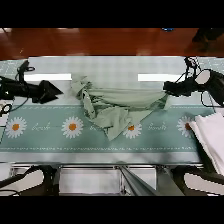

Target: Fold the shirts.

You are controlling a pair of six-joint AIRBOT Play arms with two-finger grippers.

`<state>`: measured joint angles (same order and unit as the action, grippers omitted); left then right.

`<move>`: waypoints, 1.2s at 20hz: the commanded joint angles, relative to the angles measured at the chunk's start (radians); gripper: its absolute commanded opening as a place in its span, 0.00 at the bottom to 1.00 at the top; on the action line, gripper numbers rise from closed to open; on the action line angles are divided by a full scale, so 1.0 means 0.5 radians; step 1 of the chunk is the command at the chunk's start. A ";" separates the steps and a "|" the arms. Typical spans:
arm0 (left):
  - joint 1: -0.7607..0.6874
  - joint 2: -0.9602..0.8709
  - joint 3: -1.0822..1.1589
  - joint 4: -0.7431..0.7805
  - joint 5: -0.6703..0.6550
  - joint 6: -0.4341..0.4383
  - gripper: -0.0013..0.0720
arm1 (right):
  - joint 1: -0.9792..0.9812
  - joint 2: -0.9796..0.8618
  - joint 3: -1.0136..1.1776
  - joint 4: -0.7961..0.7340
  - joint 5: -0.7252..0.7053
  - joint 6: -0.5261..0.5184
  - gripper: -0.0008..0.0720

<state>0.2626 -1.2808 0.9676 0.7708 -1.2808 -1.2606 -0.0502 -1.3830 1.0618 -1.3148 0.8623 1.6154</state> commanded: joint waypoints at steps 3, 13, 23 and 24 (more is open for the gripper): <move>-0.394 0.378 -0.684 -0.028 0.327 -0.002 0.71 | -0.005 -0.006 0.004 0.066 0.025 -0.047 0.05; -1.005 0.132 -0.791 -0.523 1.162 0.053 0.71 | -0.004 -0.006 0.003 0.089 0.064 -0.047 0.05; -1.144 -0.152 -0.556 -0.600 1.294 0.039 0.03 | -0.004 -0.006 0.003 0.198 0.073 -0.048 0.05; -1.112 -0.172 -0.494 -0.600 1.223 0.036 0.05 | -0.004 -0.006 0.004 0.208 0.087 -0.048 0.05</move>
<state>-0.2996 -1.3247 0.6598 0.4774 -0.6277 -1.2366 -0.0528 -1.3861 1.0626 -1.2327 0.8970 1.5906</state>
